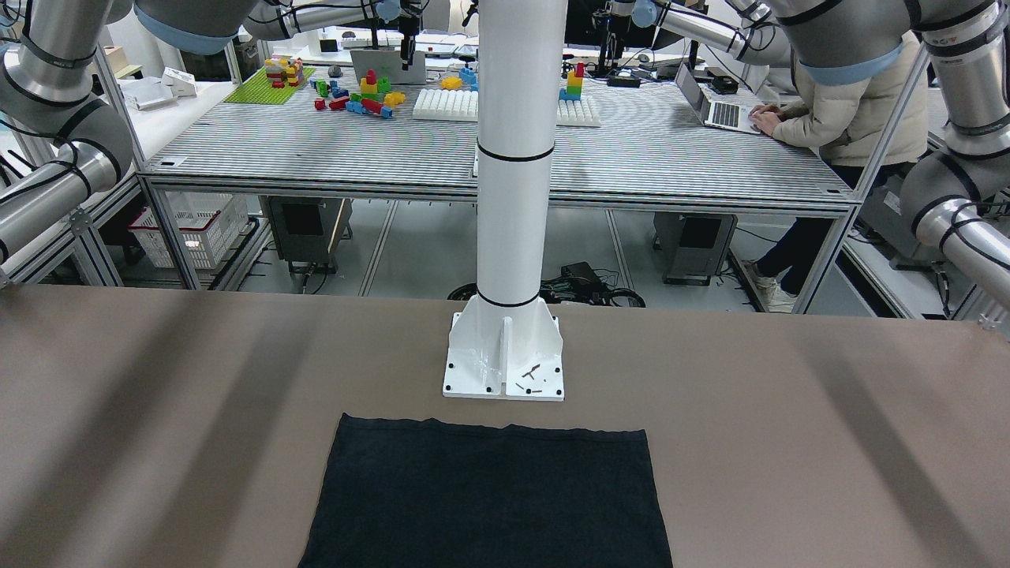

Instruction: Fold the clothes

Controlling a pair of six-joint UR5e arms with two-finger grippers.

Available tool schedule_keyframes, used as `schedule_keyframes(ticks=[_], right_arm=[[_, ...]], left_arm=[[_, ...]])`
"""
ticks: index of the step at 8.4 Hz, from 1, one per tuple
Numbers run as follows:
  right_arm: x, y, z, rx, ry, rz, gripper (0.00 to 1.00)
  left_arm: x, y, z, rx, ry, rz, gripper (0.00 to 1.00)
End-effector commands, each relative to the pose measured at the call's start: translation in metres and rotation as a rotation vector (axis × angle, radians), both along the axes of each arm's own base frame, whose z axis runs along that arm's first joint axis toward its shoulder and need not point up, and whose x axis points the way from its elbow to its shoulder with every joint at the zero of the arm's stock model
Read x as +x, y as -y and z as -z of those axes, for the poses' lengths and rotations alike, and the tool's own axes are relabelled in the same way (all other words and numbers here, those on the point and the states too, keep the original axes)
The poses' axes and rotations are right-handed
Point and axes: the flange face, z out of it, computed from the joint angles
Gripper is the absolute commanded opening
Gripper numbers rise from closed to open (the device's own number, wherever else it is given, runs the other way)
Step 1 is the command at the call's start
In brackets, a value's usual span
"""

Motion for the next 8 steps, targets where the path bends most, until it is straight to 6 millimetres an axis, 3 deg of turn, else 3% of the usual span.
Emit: schedule_keyframes(ticks=[1, 3, 4, 5, 7, 8], right_arm=[[-0.008, 0.002, 0.004, 0.011, 0.117, -0.062, 0.94], [-0.009, 0.006, 0.005, 0.011, 0.130, -0.079, 0.94], [-0.013, 0.029, 0.025, 0.045, 0.135, -0.065, 0.94], [-0.026, 0.050, 0.037, 0.062, 0.142, -0.032, 0.94], [-0.055, 0.086, 0.048, 0.060, 0.292, -0.057, 0.94], [-0.083, 0.104, 0.057, 0.045, 0.391, -0.083, 0.94]], left_arm=[[0.001, -0.009, -0.005, 0.064, 0.001, -0.018, 0.73], [0.011, 0.000, 0.001, 0.083, -0.093, -0.057, 0.75], [0.015, 0.017, 0.013, 0.105, -0.135, -0.077, 0.73], [0.020, 0.043, 0.022, 0.123, -0.174, -0.109, 0.72], [0.045, 0.121, 0.037, 0.111, -0.304, -0.139, 0.74], [0.077, 0.152, 0.046, 0.088, -0.348, -0.139, 0.74]])
